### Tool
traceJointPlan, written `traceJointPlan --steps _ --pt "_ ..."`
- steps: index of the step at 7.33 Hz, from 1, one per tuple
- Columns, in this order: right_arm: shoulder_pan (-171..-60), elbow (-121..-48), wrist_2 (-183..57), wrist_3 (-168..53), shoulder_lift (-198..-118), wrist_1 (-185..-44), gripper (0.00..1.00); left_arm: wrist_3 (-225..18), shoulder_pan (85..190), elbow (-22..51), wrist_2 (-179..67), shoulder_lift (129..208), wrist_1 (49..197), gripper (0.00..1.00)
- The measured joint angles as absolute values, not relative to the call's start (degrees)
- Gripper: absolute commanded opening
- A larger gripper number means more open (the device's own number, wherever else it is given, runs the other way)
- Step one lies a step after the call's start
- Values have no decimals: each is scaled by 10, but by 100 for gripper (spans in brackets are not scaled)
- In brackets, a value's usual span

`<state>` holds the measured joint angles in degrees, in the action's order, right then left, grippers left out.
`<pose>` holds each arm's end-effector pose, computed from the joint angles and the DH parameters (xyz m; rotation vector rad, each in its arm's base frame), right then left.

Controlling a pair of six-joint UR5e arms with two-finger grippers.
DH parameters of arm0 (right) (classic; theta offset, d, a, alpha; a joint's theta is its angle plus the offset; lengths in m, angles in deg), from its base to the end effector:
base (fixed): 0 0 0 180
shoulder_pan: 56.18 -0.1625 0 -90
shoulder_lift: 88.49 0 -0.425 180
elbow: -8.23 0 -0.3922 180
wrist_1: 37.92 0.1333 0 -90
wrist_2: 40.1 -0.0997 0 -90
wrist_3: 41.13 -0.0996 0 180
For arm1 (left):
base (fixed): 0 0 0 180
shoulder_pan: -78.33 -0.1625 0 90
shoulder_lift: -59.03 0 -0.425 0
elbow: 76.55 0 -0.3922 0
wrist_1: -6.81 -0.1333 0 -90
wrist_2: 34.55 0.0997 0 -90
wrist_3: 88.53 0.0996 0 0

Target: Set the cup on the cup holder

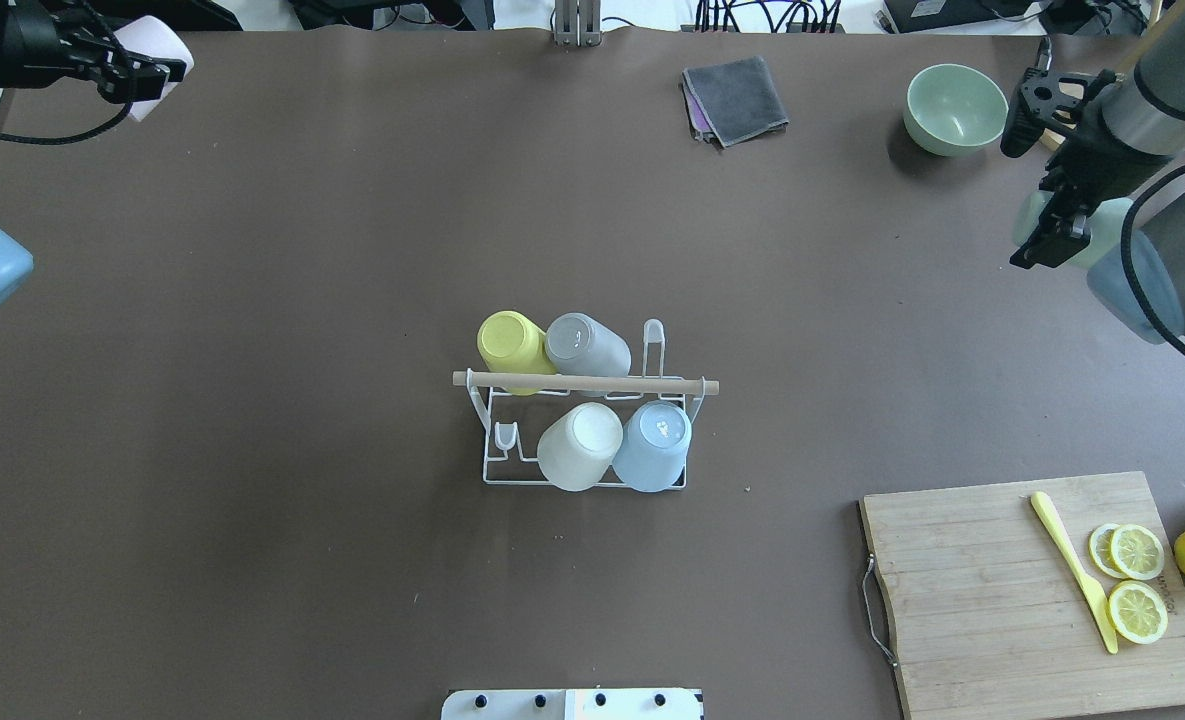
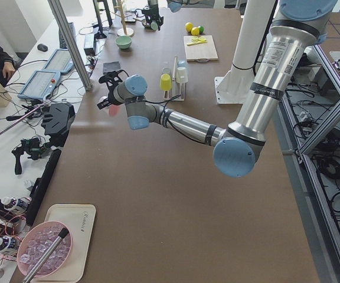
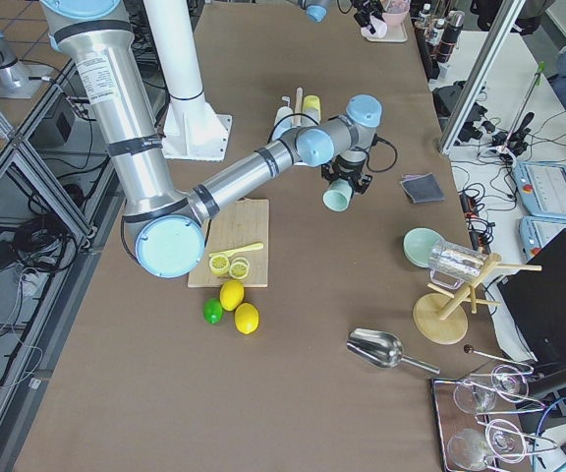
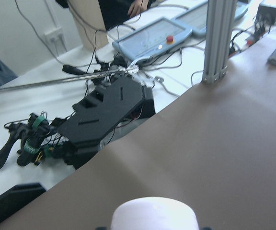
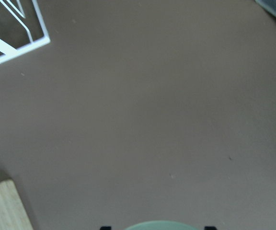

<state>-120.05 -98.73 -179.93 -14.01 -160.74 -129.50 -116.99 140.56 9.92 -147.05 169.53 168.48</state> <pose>-0.1999 -0.5375 0.3433 0.5785 -0.8865 -1.0971 0.2039 -0.5915 0.3486 1.1986 0.9926 0.2939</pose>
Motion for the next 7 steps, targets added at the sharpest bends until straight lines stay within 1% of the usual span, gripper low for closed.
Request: traceJointPlan --steps 1,3,5,7 --pt "-1205 -1011 -1848 -193 -1606 -1237 0 -1186 1393 100 -1469 1696 1739 0" --pt "-1214 -1021 -1889 -374 -1605 -1023 0 -1194 1341 101 -1412 1696 1834 0" --pt "-1211 -1010 -1851 -492 -1602 -841 0 -1195 1255 111 -1272 1696 1915 0" --pt "-1163 -1003 -1745 -620 -1601 -675 0 -1194 1170 124 -1120 1693 1989 0"
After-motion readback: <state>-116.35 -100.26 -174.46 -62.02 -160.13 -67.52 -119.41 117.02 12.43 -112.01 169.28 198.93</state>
